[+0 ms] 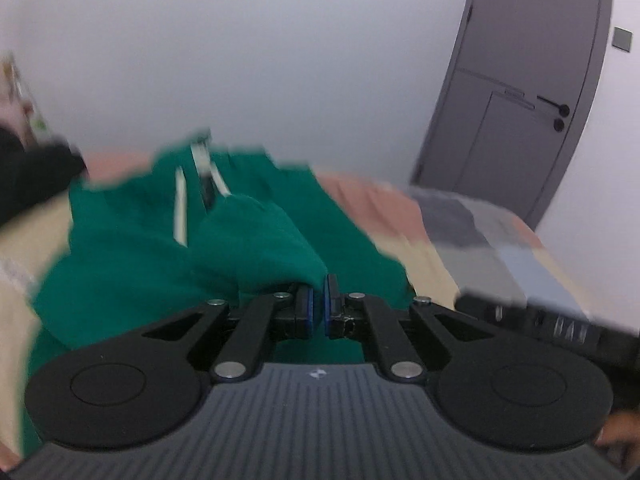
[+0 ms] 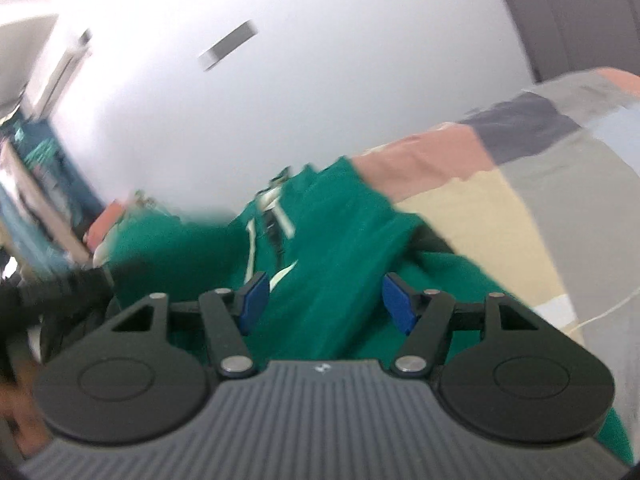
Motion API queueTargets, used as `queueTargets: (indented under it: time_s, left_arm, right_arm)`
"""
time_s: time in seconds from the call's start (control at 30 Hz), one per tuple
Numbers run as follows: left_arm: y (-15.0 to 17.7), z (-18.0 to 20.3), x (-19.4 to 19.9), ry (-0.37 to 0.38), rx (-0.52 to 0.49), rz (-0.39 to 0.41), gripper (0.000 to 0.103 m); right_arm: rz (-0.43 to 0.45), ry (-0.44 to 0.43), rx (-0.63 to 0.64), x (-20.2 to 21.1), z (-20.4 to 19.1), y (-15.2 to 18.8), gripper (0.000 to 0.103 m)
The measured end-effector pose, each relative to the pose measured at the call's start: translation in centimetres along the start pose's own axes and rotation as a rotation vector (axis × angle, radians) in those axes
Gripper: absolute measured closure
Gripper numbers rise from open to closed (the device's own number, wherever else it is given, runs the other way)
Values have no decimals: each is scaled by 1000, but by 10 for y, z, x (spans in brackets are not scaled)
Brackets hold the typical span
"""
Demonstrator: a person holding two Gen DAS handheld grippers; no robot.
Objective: Fold large clothes
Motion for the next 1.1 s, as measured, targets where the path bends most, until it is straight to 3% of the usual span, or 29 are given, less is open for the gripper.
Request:
queueTargets:
  time_s: [0.17, 0.2, 0.27, 0.3, 0.33, 0.5, 0.67, 0.83, 1.0, 1.1]
  left_arm:
    - [16, -3, -13, 52, 27, -54, 96]
    - [16, -7, -13, 57, 35, -67, 89]
    - [28, -14, -3, 79, 42, -94, 58]
    - [31, -20, 2, 87, 49, -95, 36]
    - [33, -31, 13, 91, 57, -86, 27]
    - [51, -74, 50, 151, 133, -80, 18]
    - [66, -137, 68, 125, 275, -57, 12]
    - [74, -184, 52, 25, 371, -54, 12]
    - [77, -201, 31, 0, 406, -53, 12]
    - [76, -205, 21, -21, 412, -38, 12]
  right_arm:
    - [-32, 6, 0, -10, 4, 6, 37]
    - [-37, 6, 10, -12, 3, 8, 37]
    - [-44, 4, 31, -14, 0, 10, 37]
    - [-49, 2, 41, -16, -2, 11, 37]
    - [-55, 1, 48, -16, -2, 12, 37]
    - [-81, 1, 87, -23, -13, 18, 37]
    - [-126, -31, 191, -33, -40, 33, 37]
    - [-184, -124, 333, -53, -75, 66, 33]
    - [-198, -150, 426, -74, -99, 87, 33]
    - [-176, -137, 551, -85, -116, 95, 33]
Point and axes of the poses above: each gripper's, at about its wrist camera, not at the fingertips, and x roughly against the way its jaws point, z to its right, y to its underside, the point moved 2 cm from there along -x, roughly the way its jaws point, and after that the axes turned 15 degrees about -y, right-handed, at the moved point
